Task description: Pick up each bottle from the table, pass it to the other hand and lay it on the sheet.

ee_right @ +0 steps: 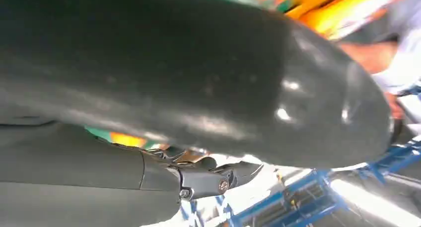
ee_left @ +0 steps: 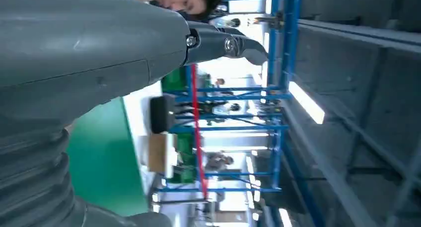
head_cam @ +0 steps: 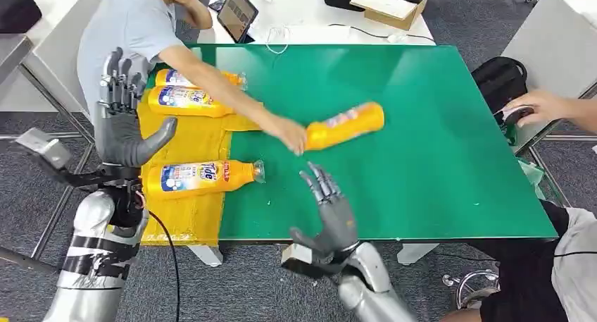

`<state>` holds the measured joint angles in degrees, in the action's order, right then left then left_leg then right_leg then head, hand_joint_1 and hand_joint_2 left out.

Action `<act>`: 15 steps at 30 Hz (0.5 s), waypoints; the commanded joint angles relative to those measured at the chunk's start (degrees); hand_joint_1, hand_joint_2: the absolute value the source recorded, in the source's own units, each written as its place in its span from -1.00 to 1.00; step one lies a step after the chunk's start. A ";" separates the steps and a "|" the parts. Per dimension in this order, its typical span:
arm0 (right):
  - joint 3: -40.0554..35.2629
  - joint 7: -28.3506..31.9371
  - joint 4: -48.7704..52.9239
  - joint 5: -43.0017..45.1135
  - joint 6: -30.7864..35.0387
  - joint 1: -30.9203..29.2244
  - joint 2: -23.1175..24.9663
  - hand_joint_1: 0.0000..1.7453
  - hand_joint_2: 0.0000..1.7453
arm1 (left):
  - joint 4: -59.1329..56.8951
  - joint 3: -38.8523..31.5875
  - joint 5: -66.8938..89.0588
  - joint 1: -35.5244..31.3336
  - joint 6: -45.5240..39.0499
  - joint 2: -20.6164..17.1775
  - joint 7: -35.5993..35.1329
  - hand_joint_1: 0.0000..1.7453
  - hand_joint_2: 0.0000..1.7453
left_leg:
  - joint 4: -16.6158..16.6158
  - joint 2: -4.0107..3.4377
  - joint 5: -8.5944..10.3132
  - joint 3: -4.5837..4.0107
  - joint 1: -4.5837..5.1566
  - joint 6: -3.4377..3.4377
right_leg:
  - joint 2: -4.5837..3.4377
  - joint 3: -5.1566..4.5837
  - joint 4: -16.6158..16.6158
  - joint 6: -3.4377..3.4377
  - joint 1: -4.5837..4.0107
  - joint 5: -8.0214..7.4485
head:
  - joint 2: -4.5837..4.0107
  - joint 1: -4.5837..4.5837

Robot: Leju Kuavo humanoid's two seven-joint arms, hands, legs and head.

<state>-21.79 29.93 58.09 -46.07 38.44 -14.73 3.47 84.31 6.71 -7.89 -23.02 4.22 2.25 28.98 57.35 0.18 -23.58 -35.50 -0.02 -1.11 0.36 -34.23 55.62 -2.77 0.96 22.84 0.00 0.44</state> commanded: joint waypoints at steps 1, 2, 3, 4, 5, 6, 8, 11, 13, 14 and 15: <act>5.90 -13.07 -20.17 -15.02 -3.86 -17.37 -7.82 -1.00 -1.00 | 2.04 -0.31 13.10 5.29 -10.08 1.31 -0.07 -1.00 1.00 | -0.01 -0.17 -0.05 0.27 0.02 0.00 | -0.19 0.24 -0.04 0.05 0.01 -0.03 | 0.00 0.02; 6.26 -13.72 -21.21 -15.84 -4.58 -18.26 -8.15 -1.00 -1.00 | 1.75 0.43 14.71 6.00 -11.50 1.29 -0.73 -1.00 1.00 | -0.02 -0.06 0.01 0.16 0.05 -0.04 | -0.06 0.16 -0.03 -0.01 0.03 -0.04 | 0.00 0.02; 6.33 -13.63 -21.34 -15.83 -4.58 -18.36 -8.19 -1.00 -1.00 | 1.67 0.58 14.81 6.17 -11.70 1.29 -0.63 -1.00 1.00 | -0.02 -0.04 0.06 0.11 0.09 -0.08 | -0.05 0.10 -0.02 -0.06 0.07 -0.07 | 0.00 0.02; 6.33 -13.63 -21.34 -15.83 -4.58 -18.36 -8.19 -1.00 -1.00 | 1.67 0.58 14.81 6.17 -11.70 1.29 -0.63 -1.00 1.00 | 0.02 -0.04 -0.01 0.21 0.05 -0.05 | -0.06 0.21 -0.01 -0.01 0.02 -0.03 | 0.00 -0.02; 6.31 -13.63 -21.32 -15.87 -4.42 -18.21 -8.04 -1.00 -1.00 | 1.66 0.60 14.82 6.17 -11.73 1.28 -0.61 -1.00 1.00 | 0.01 -0.02 0.01 0.18 0.07 -0.06 | -0.03 0.19 -0.01 -0.04 0.04 -0.03 | 0.00 0.02; 6.31 -13.63 -21.32 -15.87 -4.42 -18.21 -8.04 -1.00 -1.00 | 1.66 0.60 14.82 6.17 -11.73 1.28 -0.61 -1.00 1.00 | 0.03 -0.06 -0.05 0.24 0.04 -0.03 | -0.07 0.23 -0.01 -0.01 0.00 -0.01 | 0.00 0.02; 6.07 -14.85 -21.56 -16.88 -4.02 -18.00 -7.90 -1.00 -1.00 | 1.61 0.60 15.99 5.96 -12.91 1.20 -1.32 -1.00 1.00 | 0.03 0.03 0.03 0.09 0.04 -0.05 | 0.02 0.12 -0.03 -0.08 0.00 -0.07 | 0.00 0.00; 6.12 -18.35 -24.69 -20.28 -5.87 -18.49 -8.83 -1.00 -1.00 | -1.88 2.54 18.21 5.85 -16.72 2.20 -10.37 -1.00 1.00 | 0.04 0.07 -0.07 0.31 0.02 -0.01 | 0.05 0.35 -0.02 -0.01 -0.03 0.04 | 0.00 0.04; 6.34 -18.34 -27.61 -20.49 -6.68 -19.03 -8.18 -1.00 -1.00 | -3.87 3.74 17.23 5.83 -16.95 2.47 -11.05 -1.00 1.00 | -0.03 0.08 0.03 0.19 0.07 -0.04 | 0.07 0.18 -0.06 -0.08 0.02 -0.06 | 0.00 0.04; 6.66 -18.02 -28.83 -20.03 -6.94 -19.50 -7.44 -1.00 -1.00 | -4.29 4.20 17.78 5.69 -17.87 2.58 -10.61 -1.00 1.00 | -0.01 0.08 0.00 0.27 0.05 -0.03 | 0.07 0.27 -0.05 -0.05 0.00 -0.02 | 0.00 0.02; 6.62 -18.09 -28.94 -20.09 -6.85 -19.55 -7.25 -1.00 -1.00 | -4.33 4.29 17.82 5.62 -17.95 2.64 -10.60 -1.00 1.00 | -0.02 0.10 -0.02 0.32 0.05 -0.02 | 0.08 0.32 -0.05 -0.03 0.00 -0.01 | 0.00 0.04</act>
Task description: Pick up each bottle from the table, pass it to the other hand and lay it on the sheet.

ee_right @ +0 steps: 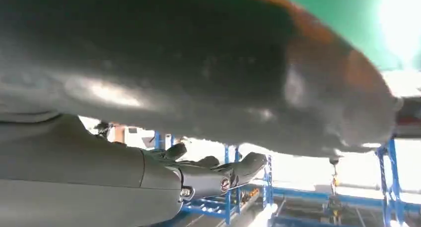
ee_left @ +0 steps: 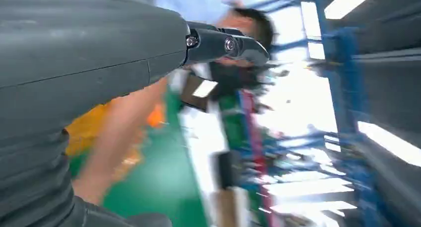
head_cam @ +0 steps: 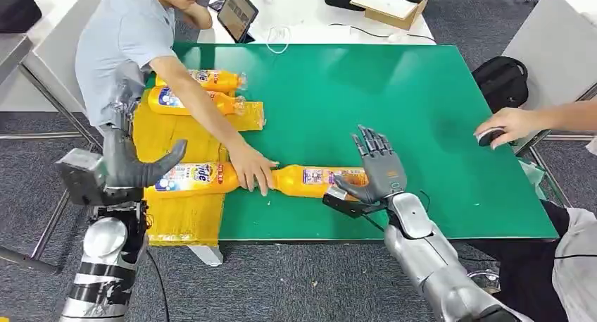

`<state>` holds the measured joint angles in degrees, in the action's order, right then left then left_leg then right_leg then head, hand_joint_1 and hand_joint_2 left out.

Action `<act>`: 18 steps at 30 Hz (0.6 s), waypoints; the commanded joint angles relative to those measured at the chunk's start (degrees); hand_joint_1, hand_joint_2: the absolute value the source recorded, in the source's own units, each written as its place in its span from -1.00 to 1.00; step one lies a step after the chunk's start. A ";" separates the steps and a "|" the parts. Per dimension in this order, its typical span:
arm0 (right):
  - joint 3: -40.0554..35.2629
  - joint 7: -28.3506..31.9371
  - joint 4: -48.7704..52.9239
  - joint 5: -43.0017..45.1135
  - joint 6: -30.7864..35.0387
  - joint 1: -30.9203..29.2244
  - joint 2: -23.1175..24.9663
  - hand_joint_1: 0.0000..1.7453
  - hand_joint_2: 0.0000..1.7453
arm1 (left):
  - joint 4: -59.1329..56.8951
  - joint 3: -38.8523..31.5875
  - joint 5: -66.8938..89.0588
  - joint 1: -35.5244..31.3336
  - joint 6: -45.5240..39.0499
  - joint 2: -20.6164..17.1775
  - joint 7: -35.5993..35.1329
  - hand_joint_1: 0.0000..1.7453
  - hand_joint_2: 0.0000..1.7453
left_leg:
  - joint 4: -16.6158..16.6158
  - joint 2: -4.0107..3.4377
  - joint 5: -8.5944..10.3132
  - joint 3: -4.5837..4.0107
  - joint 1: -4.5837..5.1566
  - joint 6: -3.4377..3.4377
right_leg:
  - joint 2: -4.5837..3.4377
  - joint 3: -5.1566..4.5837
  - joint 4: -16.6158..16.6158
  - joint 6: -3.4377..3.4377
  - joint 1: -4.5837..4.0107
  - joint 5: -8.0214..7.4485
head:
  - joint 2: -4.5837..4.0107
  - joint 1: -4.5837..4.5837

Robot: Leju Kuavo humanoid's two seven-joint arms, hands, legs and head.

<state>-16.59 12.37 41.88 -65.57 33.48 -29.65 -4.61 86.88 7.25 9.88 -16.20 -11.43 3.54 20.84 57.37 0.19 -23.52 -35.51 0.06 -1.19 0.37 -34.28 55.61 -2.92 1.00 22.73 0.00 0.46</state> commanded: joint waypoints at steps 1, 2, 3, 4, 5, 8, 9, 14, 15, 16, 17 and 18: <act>1.42 -0.52 -12.73 -0.58 -1.89 -4.64 0.83 -1.00 -1.00 | -6.91 3.74 0.04 -1.19 -2.30 1.35 -2.46 -1.00 1.00 | 0.00 0.03 -0.08 0.26 -0.03 0.06 | 0.02 0.29 0.00 0.12 -0.04 0.09 | 0.00 0.00; 1.96 -0.01 -14.31 0.35 -2.79 -5.38 1.68 -1.00 -1.00 | -6.91 4.02 0.11 -1.33 -2.77 1.20 -2.58 -1.00 1.00 | -0.01 0.01 -0.05 0.15 -0.01 0.04 | 0.00 0.19 -0.01 0.09 -0.02 0.05 | 0.00 0.00; 2.06 0.56 -15.47 0.76 -3.63 -5.95 2.43 -1.00 -1.00 | -6.95 4.57 0.11 -1.50 -2.74 0.87 -2.60 -1.00 1.00 | 0.01 -0.03 -0.11 0.26 -0.05 0.07 | -0.04 0.31 -0.02 0.13 -0.06 0.09 | 0.00 0.00; 2.16 0.95 -15.89 1.09 -3.95 -6.12 2.89 -1.00 -1.00 | -6.96 4.75 0.13 -1.59 -2.76 0.77 -2.60 -1.00 1.00 | 0.00 -0.06 -0.08 0.19 -0.02 0.06 | -0.07 0.21 0.01 0.11 -0.02 0.06 | 0.00 0.00; 2.93 2.19 -16.69 2.73 -5.20 -6.39 3.94 -1.00 -1.00 | -6.95 4.80 0.30 -1.68 -3.36 0.80 -2.43 -1.00 1.00 | -0.02 -0.07 -0.05 0.11 -0.01 0.05 | -0.08 0.13 0.00 0.08 -0.01 0.03 | 0.00 -0.02; 2.67 3.55 -17.68 3.71 -6.78 -6.72 5.67 -1.00 -1.00 | -6.74 4.98 0.77 -1.78 -4.00 0.52 -1.89 -1.00 1.00 | -0.01 -0.09 -0.05 0.10 -0.03 0.06 | -0.09 0.12 0.00 0.09 -0.03 0.03 | 0.00 0.00; 3.24 4.36 -17.85 5.05 -7.81 -6.78 6.11 -1.00 -1.00 | -6.47 5.11 1.12 -1.69 -4.29 0.42 -1.50 -1.00 1.00 | 0.03 -0.14 -0.13 0.21 -0.06 0.11 | -0.15 0.21 0.05 0.16 -0.06 0.10 | 0.00 0.00; 2.54 4.59 -17.97 4.69 -8.22 -6.96 5.86 -1.00 -1.00 | -5.66 5.61 1.66 -1.48 -4.43 0.37 -1.06 -1.00 1.00 | 0.02 -0.05 -0.12 0.22 -0.07 0.09 | -0.06 0.22 0.04 0.14 -0.07 0.11 | 0.00 0.00; 2.79 5.03 -18.12 5.36 -9.01 -7.04 5.97 -1.00 -1.00 | -5.42 6.06 2.18 -1.41 -4.43 0.23 -0.67 -1.00 1.00 | 0.02 -0.05 -0.10 0.16 -0.06 0.07 | -0.06 0.17 0.04 0.11 -0.06 0.09 | 0.00 0.00; 2.58 4.88 -18.24 5.23 -9.12 -7.22 5.99 -1.00 -1.00 | -5.34 6.27 2.43 -1.42 -4.44 0.25 -0.52 -1.00 1.00 | 0.00 -0.05 -0.05 0.08 -0.05 0.04 | -0.05 0.09 0.03 0.07 -0.04 0.04 | 0.00 0.02; 2.35 4.72 -18.37 5.02 -9.06 -7.33 5.98 -1.00 -1.00 | -5.38 6.34 2.42 -1.45 -4.43 0.35 -0.52 -1.00 1.00 | 0.04 -0.07 -0.10 0.14 -0.07 0.06 | -0.07 0.15 0.05 0.11 -0.06 0.08 | 0.00 0.00; 2.38 4.77 -18.72 5.24 -9.55 -7.54 6.10 -1.00 -1.00 | -5.71 6.57 2.42 -1.65 -4.38 0.59 -0.52 -1.00 1.00 | 0.02 -0.03 -0.05 0.07 -0.06 0.04 | -0.03 0.09 0.03 0.08 -0.05 0.05 | 0.00 0.00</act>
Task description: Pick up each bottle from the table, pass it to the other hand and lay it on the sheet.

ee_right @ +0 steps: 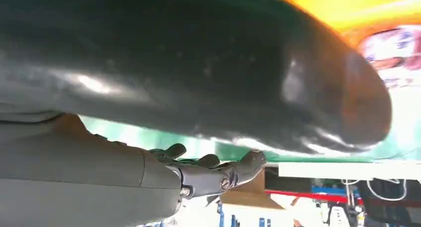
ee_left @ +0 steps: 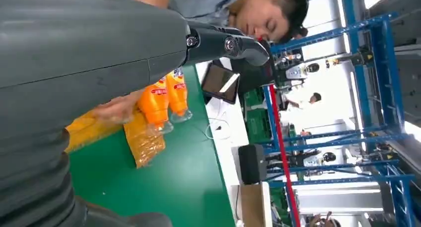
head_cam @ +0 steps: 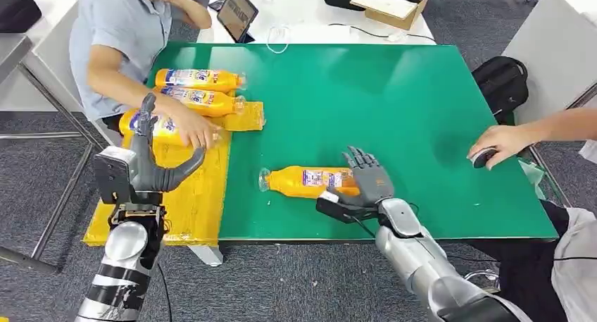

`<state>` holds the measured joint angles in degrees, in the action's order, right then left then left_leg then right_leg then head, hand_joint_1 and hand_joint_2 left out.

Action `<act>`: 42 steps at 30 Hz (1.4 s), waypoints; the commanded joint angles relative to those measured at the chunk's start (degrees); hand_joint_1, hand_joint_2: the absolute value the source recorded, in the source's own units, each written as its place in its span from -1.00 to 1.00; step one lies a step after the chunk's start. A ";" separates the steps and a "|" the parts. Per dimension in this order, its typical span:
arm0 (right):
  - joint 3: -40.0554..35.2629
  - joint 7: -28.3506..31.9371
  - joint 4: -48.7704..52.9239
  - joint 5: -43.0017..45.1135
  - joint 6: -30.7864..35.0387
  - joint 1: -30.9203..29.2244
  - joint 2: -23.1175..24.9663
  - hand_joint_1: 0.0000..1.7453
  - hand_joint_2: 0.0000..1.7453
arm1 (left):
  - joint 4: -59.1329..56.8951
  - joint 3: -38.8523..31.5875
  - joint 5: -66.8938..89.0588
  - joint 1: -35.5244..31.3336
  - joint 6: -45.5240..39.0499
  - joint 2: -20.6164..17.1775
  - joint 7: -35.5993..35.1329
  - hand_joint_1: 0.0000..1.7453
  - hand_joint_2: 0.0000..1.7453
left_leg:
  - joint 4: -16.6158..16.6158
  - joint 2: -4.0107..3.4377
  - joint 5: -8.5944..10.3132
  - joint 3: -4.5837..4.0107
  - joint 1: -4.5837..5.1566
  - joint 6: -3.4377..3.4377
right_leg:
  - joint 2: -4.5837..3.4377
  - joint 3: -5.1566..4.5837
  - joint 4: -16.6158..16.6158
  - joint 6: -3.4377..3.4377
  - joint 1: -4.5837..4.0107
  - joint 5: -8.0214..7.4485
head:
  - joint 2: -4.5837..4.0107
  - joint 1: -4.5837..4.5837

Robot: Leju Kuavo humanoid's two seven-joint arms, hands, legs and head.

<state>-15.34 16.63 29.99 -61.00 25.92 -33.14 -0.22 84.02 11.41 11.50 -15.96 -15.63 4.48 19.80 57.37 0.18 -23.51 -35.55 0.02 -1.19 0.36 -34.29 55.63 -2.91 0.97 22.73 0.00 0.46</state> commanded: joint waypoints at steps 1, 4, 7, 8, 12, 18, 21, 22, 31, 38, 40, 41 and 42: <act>0.87 0.60 -7.08 0.48 -1.76 -4.27 1.75 -1.00 -1.00 | -3.52 2.53 0.77 -2.34 -0.17 -0.19 0.52 -1.00 1.00 | 0.06 -0.01 -0.12 0.20 -0.03 0.05 | -0.02 0.21 0.03 0.11 -0.04 0.10 | 0.00 -0.02; -0.26 -0.24 -8.37 -0.53 -2.15 -4.80 2.31 -1.00 1.00 | -5.33 2.65 -0.17 -3.42 0.58 0.18 0.22 -1.00 1.00 | 0.03 0.01 -0.06 0.13 -0.01 0.05 | -0.01 0.15 0.02 0.09 -0.02 0.06 | 0.00 0.00; -1.48 -2.97 -9.68 -2.02 -3.32 -5.67 2.51 -1.00 1.00 | -5.64 2.79 -0.18 -3.33 0.66 0.17 0.23 -1.00 1.00 | 0.01 -0.03 -0.05 0.11 0.03 0.06 | -0.04 0.10 0.02 0.09 0.01 0.04 | 0.00 -0.02; -1.84 -4.11 -10.07 -2.50 -4.28 -6.12 2.53 -1.00 1.00 | -5.37 2.81 -0.14 -2.99 0.59 0.08 0.31 -1.00 1.00 | 0.06 -0.05 -0.11 0.20 0.00 0.09 | -0.06 0.19 0.06 0.15 -0.02 0.10 | 0.00 0.00; -2.42 -5.96 -10.56 -3.20 -6.09 -6.86 2.47 -1.00 1.00 | -4.71 2.78 -0.05 -2.29 0.67 -0.24 0.27 -1.00 1.00 | 0.00 0.00 -0.05 0.14 0.03 0.05 | -0.01 0.12 0.02 0.09 0.01 0.06 | 0.00 0.00; -2.24 -6.35 -10.91 -2.91 -7.03 -6.59 2.23 -1.00 1.00 | -4.51 2.69 -0.02 -1.98 0.73 -0.28 0.18 -1.00 1.00 | -0.02 0.02 -0.03 0.14 0.01 0.03 | 0.02 0.14 -0.03 0.07 0.00 0.04 | 0.00 0.00; -2.24 -6.35 -10.91 -2.91 -7.03 -6.59 2.23 -1.00 1.00 | -4.51 2.69 -0.02 -1.98 0.73 -0.28 0.18 -1.00 1.00 | 0.01 -0.01 -0.10 0.25 -0.01 0.06 | -0.02 0.26 -0.01 0.12 -0.03 0.09 | 0.00 0.00; -2.24 -6.35 -10.91 -2.91 -7.03 -6.59 2.23 -1.00 1.00 | -4.51 2.69 -0.02 -1.98 0.73 -0.28 0.18 -1.00 1.00 | 0.02 0.01 -0.10 0.22 0.00 0.06 | 0.00 0.24 0.01 0.11 -0.01 0.10 | 0.00 0.00; -1.95 -5.87 -12.48 -1.50 -13.15 -6.93 2.39 0.96 1.00 | -5.49 2.26 -0.06 -1.75 1.00 -0.62 -0.18 -1.00 1.00 | 0.01 -0.04 -0.16 0.38 -0.04 0.11 | -0.05 0.39 -0.02 0.18 -0.07 0.14 | 0.00 0.00; 0.20 -4.11 -12.62 2.02 -16.22 -6.42 2.38 0.94 1.00 | -6.99 2.38 -1.38 -2.42 2.54 -0.67 -0.40 -1.00 1.00 | -0.02 0.10 -0.07 0.35 -0.03 0.07 | 0.10 0.38 -0.05 0.13 -0.04 0.09 | 0.00 -0.02; 1.47 -3.08 -12.70 4.12 -18.44 -6.06 2.41 0.92 1.00 | -7.68 2.52 -2.18 -2.66 3.46 -0.78 -0.58 -1.00 1.00 | -0.05 0.11 -0.03 0.35 -0.01 0.06 | 0.10 0.38 -0.08 0.10 -0.02 0.07 | 0.00 0.00; 1.72 -2.68 -12.57 4.81 -18.83 -5.71 2.26 0.90 1.00 | -8.42 2.55 -3.21 -2.91 4.47 -0.83 -1.11 -1.00 1.00 | -0.04 0.14 -0.07 0.42 -0.04 0.08 | 0.12 0.47 -0.09 0.14 -0.05 0.11 | 0.00 0.00; 1.61 -2.34 -12.51 4.85 -18.47 -5.39 2.09 0.88 1.00 | -8.83 2.54 -3.50 -3.03 4.70 -0.83 -1.25 -1.00 1.00 | -0.06 0.13 -0.02 0.33 -0.02 0.05 | 0.11 0.38 -0.10 0.09 -0.03 0.06 | 0.00 -0.02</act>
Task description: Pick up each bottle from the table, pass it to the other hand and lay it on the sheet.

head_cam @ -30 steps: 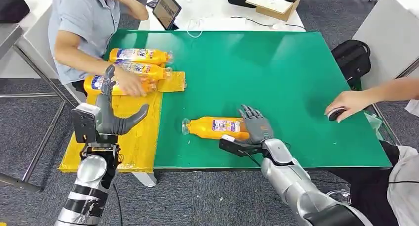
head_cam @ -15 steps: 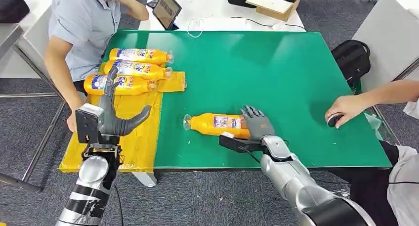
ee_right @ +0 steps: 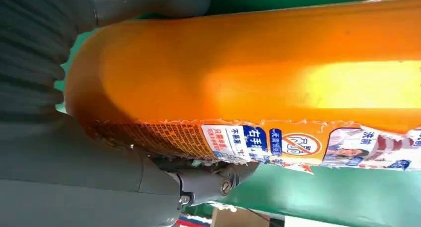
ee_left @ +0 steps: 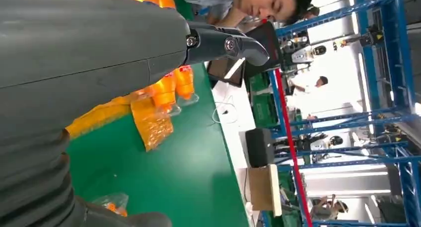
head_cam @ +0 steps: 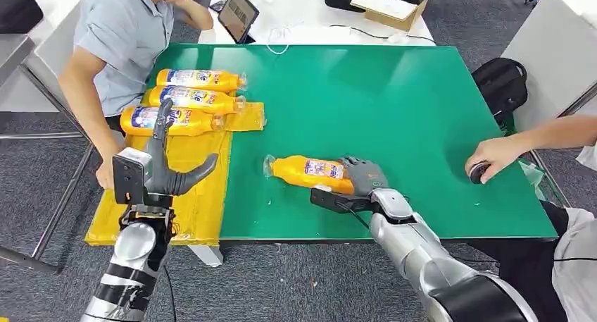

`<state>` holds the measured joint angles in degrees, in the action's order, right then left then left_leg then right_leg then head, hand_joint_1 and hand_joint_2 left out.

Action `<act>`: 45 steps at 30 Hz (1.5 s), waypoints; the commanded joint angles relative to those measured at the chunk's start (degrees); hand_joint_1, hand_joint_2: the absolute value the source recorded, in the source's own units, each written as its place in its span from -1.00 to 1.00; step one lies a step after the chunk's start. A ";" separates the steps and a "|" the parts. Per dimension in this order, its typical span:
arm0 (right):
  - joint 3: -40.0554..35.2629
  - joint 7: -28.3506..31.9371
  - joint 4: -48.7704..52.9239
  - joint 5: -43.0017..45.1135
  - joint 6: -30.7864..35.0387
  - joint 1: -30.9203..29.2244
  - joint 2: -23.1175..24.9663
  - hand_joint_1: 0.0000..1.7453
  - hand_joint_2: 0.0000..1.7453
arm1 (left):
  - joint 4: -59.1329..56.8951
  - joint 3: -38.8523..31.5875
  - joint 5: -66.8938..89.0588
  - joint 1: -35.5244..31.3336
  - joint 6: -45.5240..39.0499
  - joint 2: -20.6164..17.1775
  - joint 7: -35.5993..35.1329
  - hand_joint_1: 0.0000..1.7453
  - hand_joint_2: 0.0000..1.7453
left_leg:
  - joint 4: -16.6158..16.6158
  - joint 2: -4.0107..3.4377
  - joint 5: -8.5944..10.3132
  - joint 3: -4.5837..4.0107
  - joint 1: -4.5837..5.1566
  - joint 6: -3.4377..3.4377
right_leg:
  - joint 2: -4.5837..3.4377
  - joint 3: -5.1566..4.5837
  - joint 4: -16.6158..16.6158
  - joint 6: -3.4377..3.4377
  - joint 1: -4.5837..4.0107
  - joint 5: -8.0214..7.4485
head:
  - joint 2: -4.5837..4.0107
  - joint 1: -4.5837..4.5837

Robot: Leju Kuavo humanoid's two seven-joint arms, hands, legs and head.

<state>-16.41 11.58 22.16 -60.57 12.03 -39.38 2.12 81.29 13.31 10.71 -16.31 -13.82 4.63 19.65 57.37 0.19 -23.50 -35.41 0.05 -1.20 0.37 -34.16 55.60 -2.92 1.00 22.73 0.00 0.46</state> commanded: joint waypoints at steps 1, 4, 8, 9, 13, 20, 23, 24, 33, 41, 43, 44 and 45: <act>2.73 2.90 -4.71 4.59 -4.44 0.94 -0.26 0.90 1.00 | -6.34 0.67 -2.74 -2.78 2.92 -0.99 -1.09 -1.00 1.00 | -0.06 0.14 -0.08 0.28 -0.07 0.09 | 0.13 0.34 -0.08 0.14 -0.08 0.11 | 0.00 0.00; 3.17 4.33 -4.36 5.58 -4.32 1.54 -0.03 0.94 1.00 | -6.57 0.67 -2.77 -2.86 3.00 -1.08 -1.09 -1.00 1.00 | -0.09 0.18 -0.09 0.39 -0.10 0.11 | 0.18 0.44 -0.11 0.18 -0.11 0.14 | 0.00 -0.02; 3.26 4.72 -4.22 5.84 -4.16 1.85 0.14 0.96 1.00 | -6.55 0.65 -2.80 -2.80 3.03 -1.10 -1.07 -1.00 1.00 | -0.06 0.12 -0.09 0.38 -0.10 0.11 | 0.12 0.40 -0.08 0.16 -0.11 0.12 | 0.00 0.00; 3.93 7.63 -2.93 7.35 -2.49 2.56 0.32 0.94 1.00 | -6.28 0.62 -2.93 -2.61 3.17 -1.07 -1.02 -1.00 1.00 | -0.07 0.09 -0.06 0.33 -0.10 0.10 | 0.10 0.35 -0.11 0.13 -0.12 0.08 | 0.00 0.00; 9.81 20.08 6.73 19.71 1.49 7.04 4.35 0.84 1.00 | -4.73 0.32 -4.87 -0.08 5.07 -0.47 -1.11 -1.00 1.00 | -0.08 0.02 -0.07 0.36 -0.13 0.09 | 0.03 0.36 -0.12 0.13 -0.14 0.07 | 0.00 0.00; 2.70 23.72 47.80 37.86 7.73 28.59 9.38 0.56 1.00 | 2.64 4.81 -13.37 12.88 9.93 4.66 5.31 -1.00 1.00 | -0.12 -0.08 -0.21 0.36 -0.11 0.10 | -0.06 0.32 -0.10 0.14 -0.11 0.18 | 0.00 0.02; 3.43 25.71 51.12 43.48 10.96 31.73 10.29 0.52 1.00 | 4.25 7.08 -14.90 16.81 9.82 5.66 6.14 -1.00 1.00 | -0.03 0.00 -0.30 0.15 -0.13 0.15 | -0.01 0.15 0.00 0.17 -0.12 0.29 | 0.00 0.04; 3.35 25.72 51.25 43.55 11.03 31.89 10.19 0.52 1.00 | 4.30 7.30 -14.79 17.05 9.65 5.69 6.30 -1.00 1.00 | -0.02 0.06 -0.37 0.22 -0.14 0.16 | 0.05 0.24 -0.01 0.19 -0.13 0.38 | 0.00 0.02; -1.84 28.28 49.32 39.34 15.48 34.26 9.49 0.52 1.00 | 2.37 13.09 -6.29 19.70 7.83 3.04 6.97 -1.00 1.00 | -0.10 0.09 -0.42 0.18 -0.07 0.17 | 0.05 0.20 -0.09 0.17 -0.07 0.44 | 0.00 0.00; -15.99 28.42 36.40 40.36 9.52 28.23 12.64 0.60 1.00 | 6.88 13.77 -14.28 17.60 16.95 2.14 2.76 -1.00 1.00 | -0.04 -0.28 -0.54 0.32 -0.18 0.25 | -0.32 0.23 0.00 0.25 -0.17 0.44 | 0.00 0.00; -18.73 28.42 35.76 42.00 9.75 27.78 12.84 0.64 1.00 | 6.56 12.72 -21.67 17.73 19.19 2.98 0.61 -1.00 1.00 | -0.06 -0.11 -0.36 0.02 -0.17 0.17 | -0.13 -0.01 -0.03 0.15 -0.15 0.34 | 0.00 0.00; -19.00 28.42 35.52 41.94 10.09 27.78 13.07 0.64 1.00 | 6.74 12.89 -21.68 17.73 19.17 2.92 0.66 -1.00 1.00 | -0.04 -0.17 -0.42 0.15 -0.19 0.21 | -0.20 0.10 0.00 0.19 -0.17 0.39 | 0.00 0.00; -20.47 28.42 35.46 41.80 9.82 27.49 12.87 0.66 1.00 | 7.43 13.09 -21.19 17.59 18.32 2.84 1.97 -1.00 1.00 | -0.05 -0.22 -0.43 0.16 -0.20 0.21 | -0.25 0.11 -0.04 0.19 -0.18 0.37 | 0.00 0.00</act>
<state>-25.37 39.63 65.79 -20.29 22.31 -7.51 14.34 88.48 25.22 -5.09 3.26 2.59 8.90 22.52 57.31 0.20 -23.79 -35.56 -0.08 -1.07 0.36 -34.28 55.59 -2.86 0.89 23.04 0.00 0.46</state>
